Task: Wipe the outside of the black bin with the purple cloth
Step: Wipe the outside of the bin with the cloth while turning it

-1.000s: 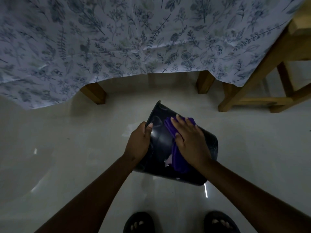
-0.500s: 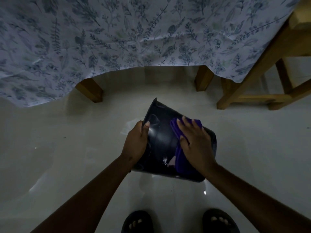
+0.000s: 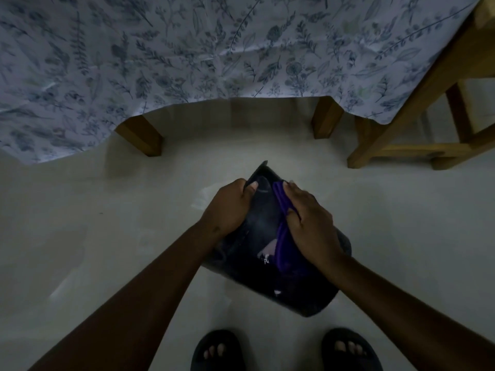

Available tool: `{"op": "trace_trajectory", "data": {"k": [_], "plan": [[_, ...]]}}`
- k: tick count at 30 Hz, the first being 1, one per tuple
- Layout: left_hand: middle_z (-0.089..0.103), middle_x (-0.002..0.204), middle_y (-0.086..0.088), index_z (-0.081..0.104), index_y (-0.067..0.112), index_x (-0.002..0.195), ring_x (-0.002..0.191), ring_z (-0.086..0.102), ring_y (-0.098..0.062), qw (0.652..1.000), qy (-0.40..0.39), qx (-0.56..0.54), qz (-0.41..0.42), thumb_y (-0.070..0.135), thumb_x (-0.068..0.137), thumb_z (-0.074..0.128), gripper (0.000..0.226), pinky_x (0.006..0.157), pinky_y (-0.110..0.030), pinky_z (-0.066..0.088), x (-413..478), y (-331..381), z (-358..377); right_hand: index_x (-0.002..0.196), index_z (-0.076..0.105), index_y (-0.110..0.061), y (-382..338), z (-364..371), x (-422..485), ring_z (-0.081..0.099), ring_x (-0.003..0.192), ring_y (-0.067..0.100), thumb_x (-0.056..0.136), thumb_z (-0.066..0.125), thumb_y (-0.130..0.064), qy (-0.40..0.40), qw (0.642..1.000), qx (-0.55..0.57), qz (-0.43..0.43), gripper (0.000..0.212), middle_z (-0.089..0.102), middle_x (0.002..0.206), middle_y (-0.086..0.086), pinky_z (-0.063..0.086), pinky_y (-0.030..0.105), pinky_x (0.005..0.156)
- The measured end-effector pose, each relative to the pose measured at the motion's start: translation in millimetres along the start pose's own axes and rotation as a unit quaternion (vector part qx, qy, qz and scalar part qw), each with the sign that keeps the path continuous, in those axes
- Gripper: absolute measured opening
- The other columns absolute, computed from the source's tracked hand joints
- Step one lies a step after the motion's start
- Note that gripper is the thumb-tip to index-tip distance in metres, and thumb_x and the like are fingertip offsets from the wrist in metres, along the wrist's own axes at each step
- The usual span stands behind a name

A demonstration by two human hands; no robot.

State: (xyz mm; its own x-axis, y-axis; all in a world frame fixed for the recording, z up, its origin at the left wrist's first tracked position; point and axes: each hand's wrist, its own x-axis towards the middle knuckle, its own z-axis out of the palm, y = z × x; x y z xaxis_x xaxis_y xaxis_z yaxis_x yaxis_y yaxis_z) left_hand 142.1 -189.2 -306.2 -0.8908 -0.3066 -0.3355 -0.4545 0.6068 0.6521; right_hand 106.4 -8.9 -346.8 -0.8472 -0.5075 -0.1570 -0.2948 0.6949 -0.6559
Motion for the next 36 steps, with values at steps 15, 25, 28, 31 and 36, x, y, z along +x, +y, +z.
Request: {"op": "trace_trajectory", "data": {"k": [15, 25, 28, 31, 36], "plan": [[0.055, 0.080, -0.002, 0.051, 0.013, 0.086, 0.070, 0.051, -0.016, 0.999, 0.007, 0.027, -0.038, 0.038, 0.101, 0.033, 0.035, 0.058, -0.026, 0.034, 6, 3, 5, 0.147, 0.018, -0.039, 4, 2, -14, 0.010, 0.146, 0.015, 0.095, 0.028, -0.037, -0.066, 0.993, -0.062, -0.077, 0.053, 0.015, 0.156, -0.014, 0.019, 0.050, 0.116], [0.056, 0.081, -0.001, 0.053, 0.013, 0.090, 0.068, 0.051, -0.012, 0.999, 0.004, 0.026, -0.031, 0.038, 0.102, 0.030, 0.036, 0.057, -0.025, 0.034, 11, 8, 6, 0.148, 0.019, -0.038, 1, -3, -2, 0.004, 0.140, 0.003, 0.100, 0.024, -0.044, -0.056, 0.995, -0.037, -0.071, 0.048, 0.013, 0.156, -0.016, 0.016, 0.045, 0.117], [0.058, 0.083, -0.002, 0.055, 0.012, 0.093, 0.068, 0.052, -0.010, 0.999, 0.001, 0.024, -0.043, 0.038, 0.102, 0.031, 0.037, 0.057, -0.022, 0.035, 10, 6, 6, 0.148, 0.016, -0.037, 5, 5, -21, 0.003, 0.146, 0.014, 0.099, 0.027, -0.044, -0.059, 0.988, -0.097, -0.108, 0.051, 0.011, 0.157, -0.014, 0.016, 0.049, 0.117], [0.064, 0.089, -0.009, 0.059, 0.008, 0.096, 0.075, 0.057, -0.020, 0.999, -0.003, 0.003, -0.053, 0.039, 0.100, 0.035, 0.039, 0.064, -0.030, 0.041, 12, 7, 4, 0.148, 0.021, -0.036, 10, 12, -53, 0.006, 0.148, 0.019, 0.098, 0.031, -0.042, -0.060, 0.966, -0.156, -0.195, 0.051, 0.017, 0.157, -0.010, 0.013, 0.046, 0.117], [0.063, 0.091, -0.001, 0.056, 0.017, 0.103, 0.079, 0.061, -0.014, 0.995, -0.050, -0.079, -0.032, 0.040, 0.099, 0.041, 0.028, 0.065, -0.024, 0.048, -12, -3, -5, 0.149, 0.017, -0.034, 21, -12, -13, 0.007, 0.145, 0.011, 0.099, 0.034, -0.035, -0.048, 0.988, -0.091, -0.113, 0.053, 0.013, 0.156, -0.013, 0.016, 0.044, 0.117]]}}
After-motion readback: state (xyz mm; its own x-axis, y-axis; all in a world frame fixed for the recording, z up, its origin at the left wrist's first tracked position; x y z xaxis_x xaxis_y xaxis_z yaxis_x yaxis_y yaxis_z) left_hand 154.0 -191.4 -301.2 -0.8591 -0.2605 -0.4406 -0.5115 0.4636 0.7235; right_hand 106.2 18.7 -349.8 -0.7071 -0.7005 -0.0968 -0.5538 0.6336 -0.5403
